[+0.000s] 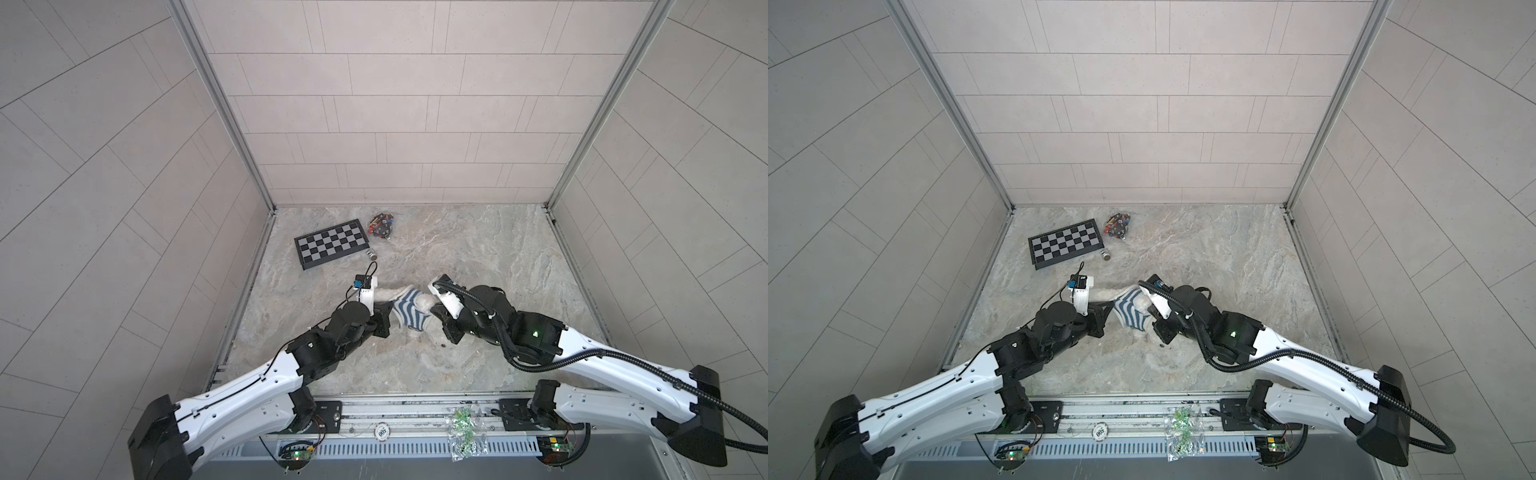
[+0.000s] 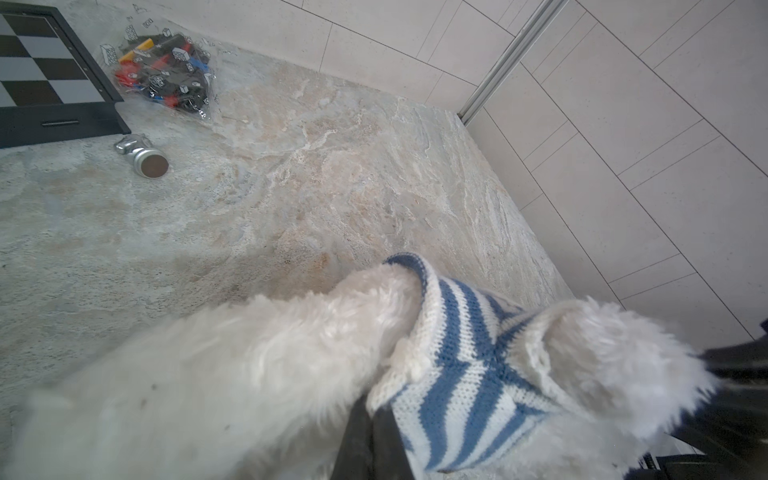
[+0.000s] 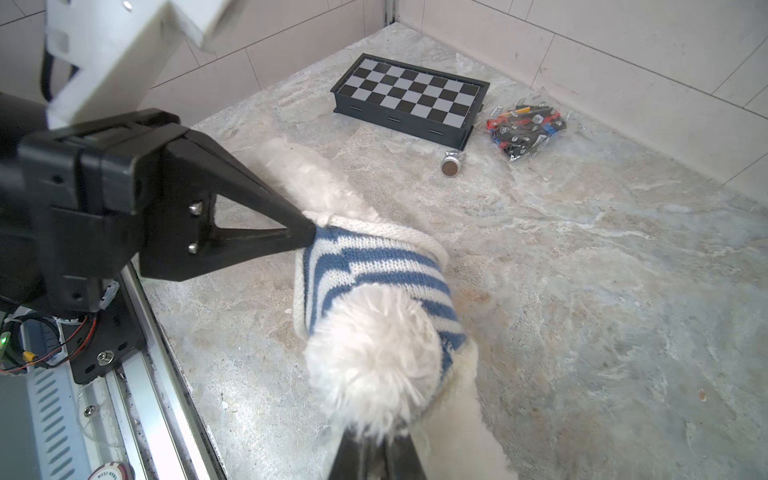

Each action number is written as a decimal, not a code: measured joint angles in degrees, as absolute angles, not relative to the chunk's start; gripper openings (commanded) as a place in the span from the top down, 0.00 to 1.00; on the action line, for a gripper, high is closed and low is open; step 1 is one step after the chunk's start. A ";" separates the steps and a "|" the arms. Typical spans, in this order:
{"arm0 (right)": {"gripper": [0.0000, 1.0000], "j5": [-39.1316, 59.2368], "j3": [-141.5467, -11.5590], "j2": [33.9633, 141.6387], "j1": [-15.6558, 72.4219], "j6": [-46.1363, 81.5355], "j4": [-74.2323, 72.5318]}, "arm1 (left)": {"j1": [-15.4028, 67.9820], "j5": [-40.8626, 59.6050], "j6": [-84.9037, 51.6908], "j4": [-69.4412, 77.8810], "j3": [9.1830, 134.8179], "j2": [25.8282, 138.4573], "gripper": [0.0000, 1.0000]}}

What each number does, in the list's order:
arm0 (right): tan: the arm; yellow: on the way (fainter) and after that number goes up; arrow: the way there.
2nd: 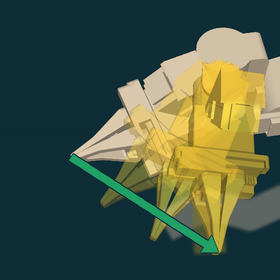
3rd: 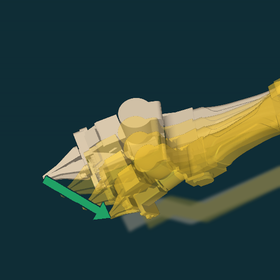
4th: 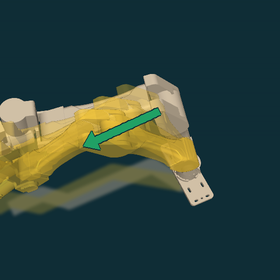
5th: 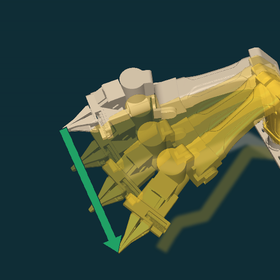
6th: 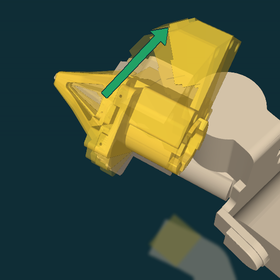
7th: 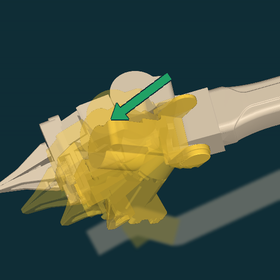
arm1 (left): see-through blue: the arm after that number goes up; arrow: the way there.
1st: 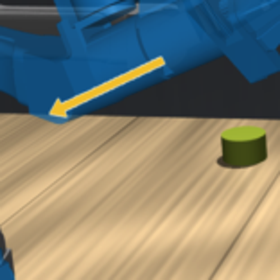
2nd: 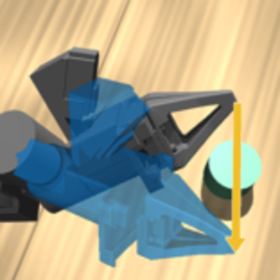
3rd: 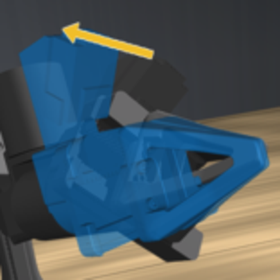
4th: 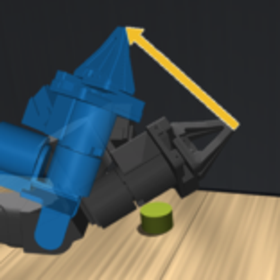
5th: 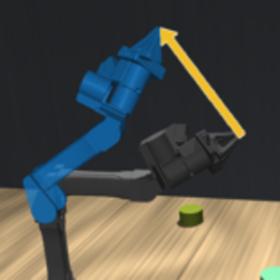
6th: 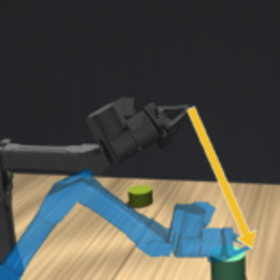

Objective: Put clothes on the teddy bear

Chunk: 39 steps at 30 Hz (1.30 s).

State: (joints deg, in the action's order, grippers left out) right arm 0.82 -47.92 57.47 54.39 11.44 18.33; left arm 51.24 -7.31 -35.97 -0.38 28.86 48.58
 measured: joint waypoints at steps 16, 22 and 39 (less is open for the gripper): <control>0.75 6.87 -47.44 64.29 47.70 14.09 18.00 | 49.23 0.12 -33.63 -0.60 33.19 62.52 1.00; 0.48 5.96 -45.32 59.48 47.20 15.09 19.92 | 47.09 1.52 -33.36 0.54 33.54 65.91 1.00; 0.42 10.11 -36.36 50.89 31.16 17.41 21.15 | 47.00 2.39 -32.08 2.35 33.43 67.85 1.00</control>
State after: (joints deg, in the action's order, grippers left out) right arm 10.11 -36.36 50.89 31.16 17.41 21.15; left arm 47.00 2.39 -32.08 2.35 33.43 67.85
